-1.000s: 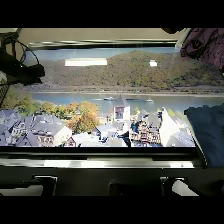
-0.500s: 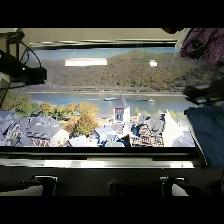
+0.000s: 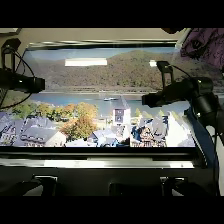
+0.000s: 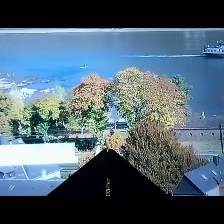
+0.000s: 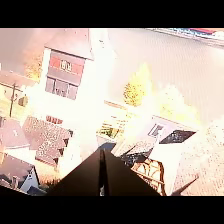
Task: Fold the clothes and pants, and hang the long-sleeved shirts on hangers.
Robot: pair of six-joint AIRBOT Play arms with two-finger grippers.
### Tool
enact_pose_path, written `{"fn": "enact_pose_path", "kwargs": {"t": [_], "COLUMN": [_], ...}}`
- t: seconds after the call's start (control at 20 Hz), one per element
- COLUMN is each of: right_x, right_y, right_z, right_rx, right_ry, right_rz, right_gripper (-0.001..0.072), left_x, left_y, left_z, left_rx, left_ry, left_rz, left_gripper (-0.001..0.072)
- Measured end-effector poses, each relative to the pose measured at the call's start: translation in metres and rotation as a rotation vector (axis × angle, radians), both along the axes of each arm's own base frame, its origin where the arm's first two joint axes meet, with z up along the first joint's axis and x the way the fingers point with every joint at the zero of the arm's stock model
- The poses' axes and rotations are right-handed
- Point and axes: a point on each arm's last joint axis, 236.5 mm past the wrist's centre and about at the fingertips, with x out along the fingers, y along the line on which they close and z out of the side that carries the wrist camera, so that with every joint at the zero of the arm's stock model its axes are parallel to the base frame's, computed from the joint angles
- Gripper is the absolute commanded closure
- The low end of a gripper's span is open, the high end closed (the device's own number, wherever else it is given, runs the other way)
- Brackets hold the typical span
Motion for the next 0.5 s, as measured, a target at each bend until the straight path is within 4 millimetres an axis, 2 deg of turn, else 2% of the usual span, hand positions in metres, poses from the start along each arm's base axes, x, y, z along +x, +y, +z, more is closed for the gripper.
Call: {"fn": "enact_pose_path", "kwargs": {"t": [0.5], "right_x": [0.0009], "right_y": [0.0042], "right_z": [0.0002], "right_rx": [-0.028], "right_ry": [-0.022], "right_rz": [0.025], "right_gripper": [0.0685], "left_x": [-0.0012], "left_y": [0.0023], "left_z": [0.0005], "left_rx": [0.009], "left_ry": [-0.012], "left_rz": [0.001], "left_gripper": [0.0688]}}
